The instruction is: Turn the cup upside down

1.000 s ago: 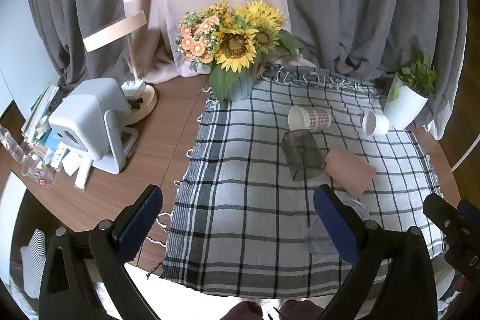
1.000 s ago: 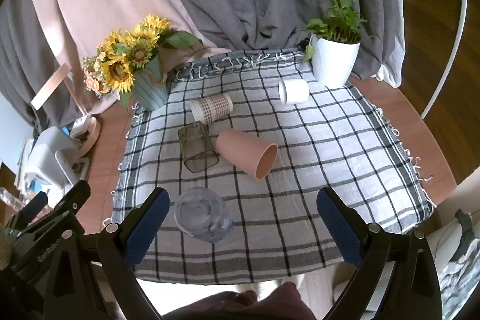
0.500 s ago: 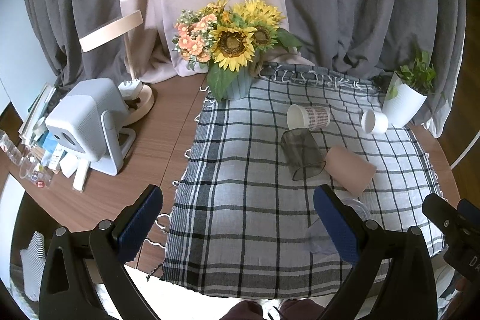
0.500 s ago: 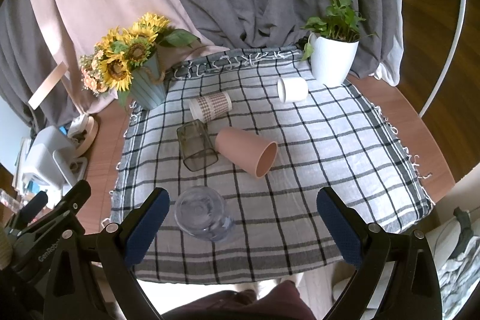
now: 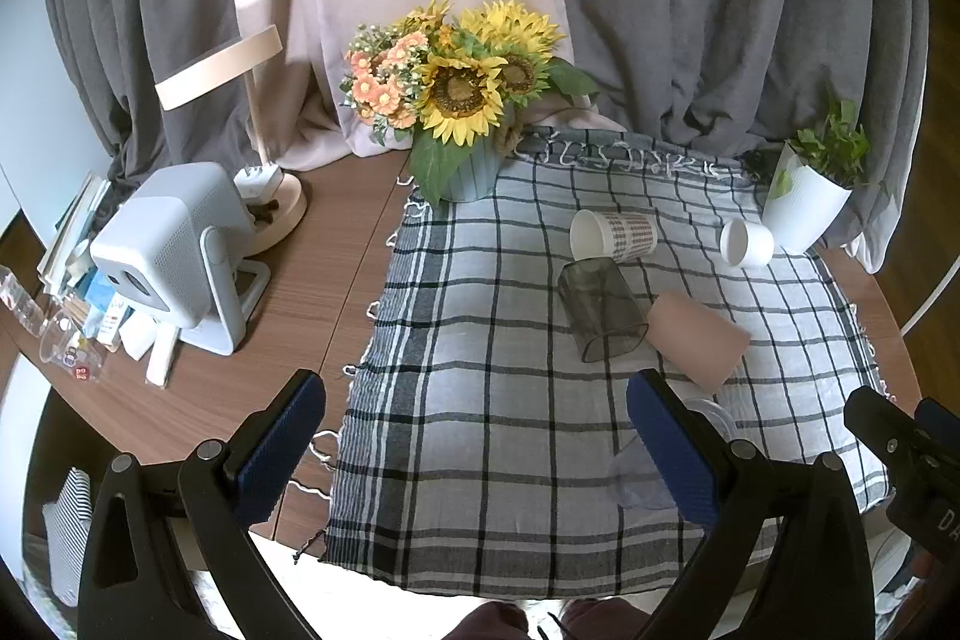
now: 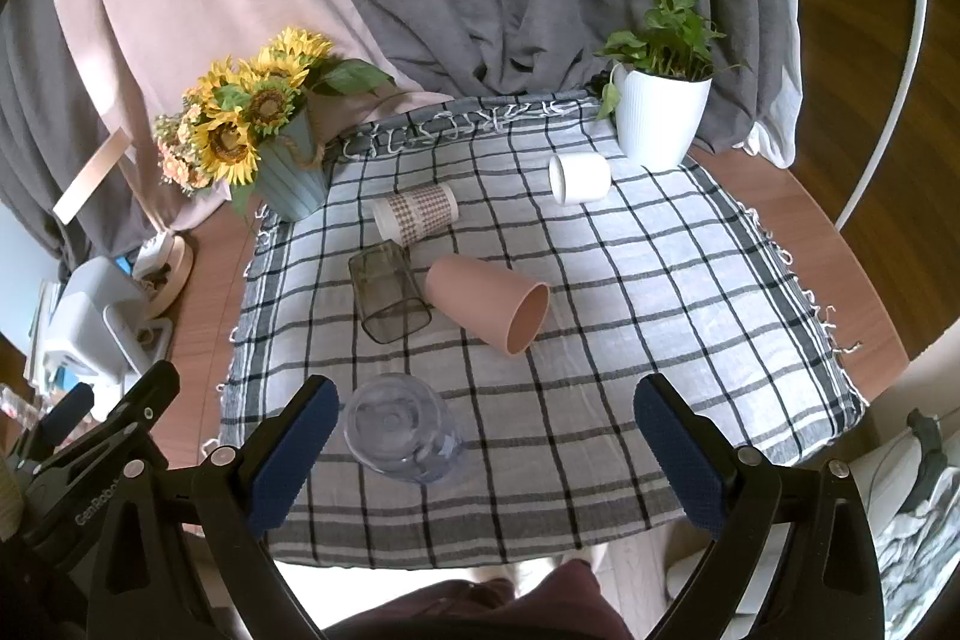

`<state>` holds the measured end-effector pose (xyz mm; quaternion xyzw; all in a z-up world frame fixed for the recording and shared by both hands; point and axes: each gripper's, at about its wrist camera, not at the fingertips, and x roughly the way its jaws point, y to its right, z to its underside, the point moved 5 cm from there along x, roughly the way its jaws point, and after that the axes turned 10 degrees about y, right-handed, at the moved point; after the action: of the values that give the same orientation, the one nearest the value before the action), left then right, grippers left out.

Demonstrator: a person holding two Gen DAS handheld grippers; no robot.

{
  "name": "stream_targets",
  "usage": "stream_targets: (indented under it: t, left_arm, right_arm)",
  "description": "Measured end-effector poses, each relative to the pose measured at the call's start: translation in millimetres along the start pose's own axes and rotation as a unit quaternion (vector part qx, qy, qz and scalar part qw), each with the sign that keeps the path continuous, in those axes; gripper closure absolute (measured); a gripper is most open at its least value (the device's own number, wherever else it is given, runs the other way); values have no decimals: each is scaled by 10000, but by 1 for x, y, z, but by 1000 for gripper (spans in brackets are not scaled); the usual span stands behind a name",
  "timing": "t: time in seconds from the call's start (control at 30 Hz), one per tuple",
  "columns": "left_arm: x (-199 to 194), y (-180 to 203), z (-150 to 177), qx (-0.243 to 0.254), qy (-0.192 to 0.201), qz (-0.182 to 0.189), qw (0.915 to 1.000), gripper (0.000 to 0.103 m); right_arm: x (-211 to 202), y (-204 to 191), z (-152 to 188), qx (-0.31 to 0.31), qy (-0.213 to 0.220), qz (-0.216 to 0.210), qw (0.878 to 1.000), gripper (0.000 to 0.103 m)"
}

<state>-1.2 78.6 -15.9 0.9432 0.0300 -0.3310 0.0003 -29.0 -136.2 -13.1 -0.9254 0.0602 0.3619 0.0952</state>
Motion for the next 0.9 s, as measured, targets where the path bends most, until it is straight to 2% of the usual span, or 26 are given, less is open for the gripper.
stream_targets:
  t: [0.9]
  left_arm:
    - [0, 2, 0, 12, 7, 7, 10000, 0]
  right_arm:
    - [1, 0, -1, -3, -16, 2, 10000, 3]
